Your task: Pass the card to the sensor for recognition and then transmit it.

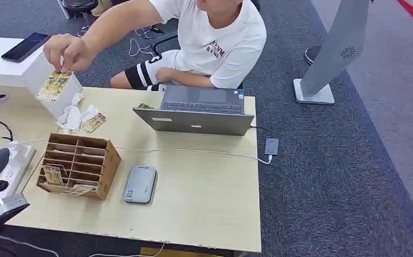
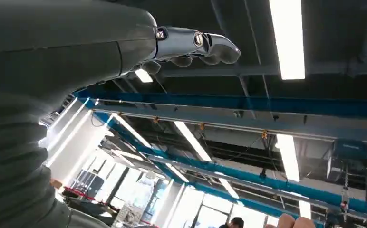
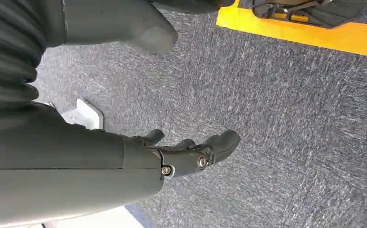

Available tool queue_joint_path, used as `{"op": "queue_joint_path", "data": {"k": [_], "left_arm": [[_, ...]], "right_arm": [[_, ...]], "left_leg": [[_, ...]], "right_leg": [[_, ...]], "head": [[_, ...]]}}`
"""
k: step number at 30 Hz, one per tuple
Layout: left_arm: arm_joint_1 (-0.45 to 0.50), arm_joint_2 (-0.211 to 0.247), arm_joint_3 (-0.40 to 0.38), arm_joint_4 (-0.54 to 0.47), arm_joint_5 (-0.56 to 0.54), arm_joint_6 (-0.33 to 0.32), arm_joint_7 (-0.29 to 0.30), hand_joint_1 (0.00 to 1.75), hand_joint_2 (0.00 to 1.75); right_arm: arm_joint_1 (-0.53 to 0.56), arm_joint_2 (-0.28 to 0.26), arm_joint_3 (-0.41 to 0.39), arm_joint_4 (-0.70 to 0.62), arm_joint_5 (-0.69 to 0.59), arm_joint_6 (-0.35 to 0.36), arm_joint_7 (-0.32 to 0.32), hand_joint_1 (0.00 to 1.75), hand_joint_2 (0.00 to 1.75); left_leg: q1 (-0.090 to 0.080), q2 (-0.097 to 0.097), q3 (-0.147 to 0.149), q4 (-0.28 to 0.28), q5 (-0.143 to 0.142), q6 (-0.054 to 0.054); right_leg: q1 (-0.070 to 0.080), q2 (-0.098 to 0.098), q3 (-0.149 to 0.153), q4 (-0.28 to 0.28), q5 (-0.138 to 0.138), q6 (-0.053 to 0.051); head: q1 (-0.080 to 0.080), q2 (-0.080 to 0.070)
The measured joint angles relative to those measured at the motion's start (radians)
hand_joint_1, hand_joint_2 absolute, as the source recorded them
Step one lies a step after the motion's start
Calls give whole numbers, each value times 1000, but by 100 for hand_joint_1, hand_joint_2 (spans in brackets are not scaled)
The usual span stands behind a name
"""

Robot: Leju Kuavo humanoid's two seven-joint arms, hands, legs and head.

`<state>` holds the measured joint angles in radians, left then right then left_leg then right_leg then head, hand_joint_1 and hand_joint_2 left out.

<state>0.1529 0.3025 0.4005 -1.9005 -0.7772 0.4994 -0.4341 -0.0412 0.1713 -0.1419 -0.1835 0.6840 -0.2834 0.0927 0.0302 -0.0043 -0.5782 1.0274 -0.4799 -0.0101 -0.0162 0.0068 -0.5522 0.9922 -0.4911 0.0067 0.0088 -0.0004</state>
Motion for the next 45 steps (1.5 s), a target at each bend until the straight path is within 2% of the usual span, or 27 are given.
{"op": "queue_joint_path", "data": {"k": [2, 5, 8, 13, 16, 21, 37, 38, 39, 45], "left_arm": [[-36, 7, -29, 21, -148, 2, 52, 0, 175], [-162, 13, -148, 121, -399, -23, 220, 0, 175], [-299, 10, -287, 254, -481, -30, 357, 0, 175], [-509, -5, -471, 468, -556, -61, 446, 0, 175], [-585, -26, -552, 567, -578, -69, 471, 0, 175], [-637, -45, -611, 649, -585, -59, 486, 0, 175], [-643, -50, -624, 719, -563, -40, 500, 0, 175], [-643, -50, -625, 721, -563, -40, 500, 5, 175], [-643, -50, -625, 721, -562, -39, 500, 175, 175], [-637, -50, -625, 729, -534, -21, 485, 175, 175]], "right_arm": [[-1, 0, 1, 0, 5, 8, 8, 0, 175], [-13, 0, 3, -2, 21, 11, 20, 0, 175], [-21, 0, 11, -2, 33, 11, 27, 0, 175], [-23, -1, 23, -2, 63, 22, 46, 0, 175], [-24, -2, 27, -4, 71, 28, 51, 0, 175], [-25, -2, 30, -5, 71, 29, 51, 0, 175], [-24, -7, 42, -5, 74, 28, 48, 0, 175], [-24, -7, 43, -5, 74, 28, 48, 0, 175], [-24, -7, 43, -5, 77, 28, 48, 0, 175], [-23, -7, 44, -5, 91, 29, 51, 0, 175]], "left_leg": [[0, -1, -1, 0, 0, 1], [0, -6, -2, 0, 2, 2], [0, -6, -2, 1, 5, 1], [0, -6, -3, 1, 7, 1], [-1, -3, -4, 1, 7, 1], [-1, -1, -4, 1, 7, 2], [-1, 0, -6, 1, 7, 2], [-1, 0, -6, 1, 7, 2], [-1, 0, -6, 1, 7, 2], [-1, 0, -6, 1, 7, 2]], "right_leg": [[0, -1, -1, -1, 0, 0], [0, -6, 0, -1, 1, 2], [0, -5, 1, 0, 5, 1], [0, -4, 1, 0, 7, 2], [-1, -1, 1, 0, 8, 3], [-1, 1, 0, 0, 8, 3], [-1, 1, -1, 0, 8, 3], [-1, 1, -1, 0, 8, 3], [-1, 1, -1, 0, 8, 3], [-1, 1, -1, 0, 8, 3]], "head": [[0, 0], [0, 0], [0, 0], [0, 0], [0, 0], [0, 0], [0, 0], [0, 0], [0, 0], [0, 0]]}}
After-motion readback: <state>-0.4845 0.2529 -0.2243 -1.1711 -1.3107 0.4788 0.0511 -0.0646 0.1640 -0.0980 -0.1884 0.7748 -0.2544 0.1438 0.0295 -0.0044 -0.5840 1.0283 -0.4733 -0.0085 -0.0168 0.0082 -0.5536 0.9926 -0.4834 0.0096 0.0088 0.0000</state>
